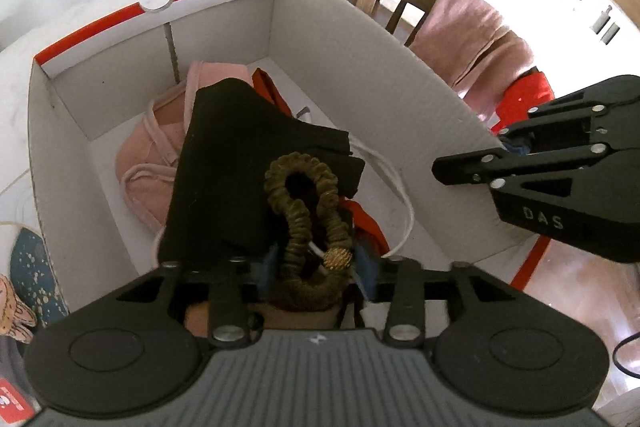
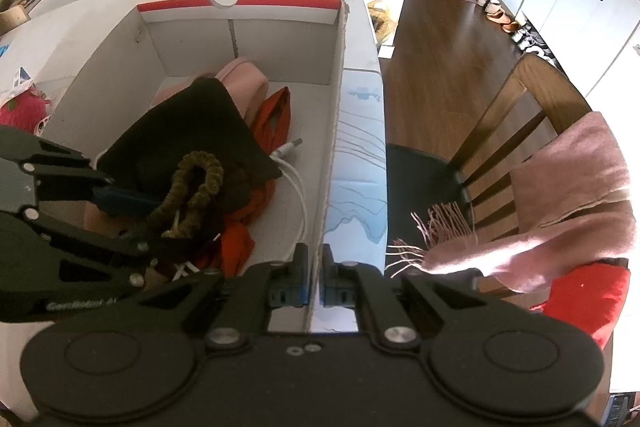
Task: Organize objects
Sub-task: 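Carry the bead bracelet over the box and lower it with the left gripper, then open the left gripper to release the bracelet onto the black cloth, then move the left gripper back to the pile above the white face mask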
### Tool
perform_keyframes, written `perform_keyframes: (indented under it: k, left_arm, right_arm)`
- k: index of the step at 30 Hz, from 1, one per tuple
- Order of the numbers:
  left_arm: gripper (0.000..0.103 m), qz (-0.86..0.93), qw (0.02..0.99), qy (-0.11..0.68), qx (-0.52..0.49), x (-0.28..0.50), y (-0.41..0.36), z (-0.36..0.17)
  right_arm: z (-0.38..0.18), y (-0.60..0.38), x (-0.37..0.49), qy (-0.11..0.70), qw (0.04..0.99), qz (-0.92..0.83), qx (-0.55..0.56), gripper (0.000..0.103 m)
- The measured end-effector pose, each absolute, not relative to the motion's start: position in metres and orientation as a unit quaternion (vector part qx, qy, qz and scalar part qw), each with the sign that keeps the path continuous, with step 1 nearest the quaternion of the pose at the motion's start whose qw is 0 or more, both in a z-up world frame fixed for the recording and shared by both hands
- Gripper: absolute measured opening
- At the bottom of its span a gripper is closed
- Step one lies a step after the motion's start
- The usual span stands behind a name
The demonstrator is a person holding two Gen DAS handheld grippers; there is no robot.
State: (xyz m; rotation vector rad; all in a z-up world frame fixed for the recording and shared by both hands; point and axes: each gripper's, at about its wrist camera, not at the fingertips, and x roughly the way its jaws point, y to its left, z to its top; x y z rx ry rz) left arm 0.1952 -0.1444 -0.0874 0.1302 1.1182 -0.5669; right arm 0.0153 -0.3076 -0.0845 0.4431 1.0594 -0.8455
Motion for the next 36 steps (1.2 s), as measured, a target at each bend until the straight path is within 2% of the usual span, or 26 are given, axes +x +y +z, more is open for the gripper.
perform_keyframes:
  k: [8,17,20,29,31,36]
  left_arm:
    - [0.053,-0.270,0.817,0.508,0.046,0.185,-0.134,-0.077]
    - [0.057,-0.283,0.837,0.467,0.028,0.160,-0.109,-0.042]
    - [0.065,-0.276,0.847,0.454,0.021,0.153,-0.095,-0.031]
    - [0.072,-0.249,0.869,0.427,-0.010,0.140,-0.046,-0.008]
    - [0.078,-0.240,0.873,0.423,-0.016,0.137,-0.034,-0.004]
    - [0.083,-0.200,0.884,0.421,-0.026,0.133,-0.002,0.000]
  right_arm:
    - [-0.084,-0.307,0.017,0.487,0.751,-0.396,0.204,0.004]
    - [-0.083,-0.306,0.018,0.493,0.744,-0.403,0.202,0.004]
    - [-0.083,-0.305,0.020,0.495,0.742,-0.405,0.200,0.004]
    - [-0.084,-0.306,0.023,0.499,0.737,-0.411,0.197,0.006]
    - [-0.085,-0.306,0.023,0.500,0.737,-0.411,0.197,0.006]
    - [-0.085,-0.306,0.023,0.500,0.736,-0.411,0.197,0.007]
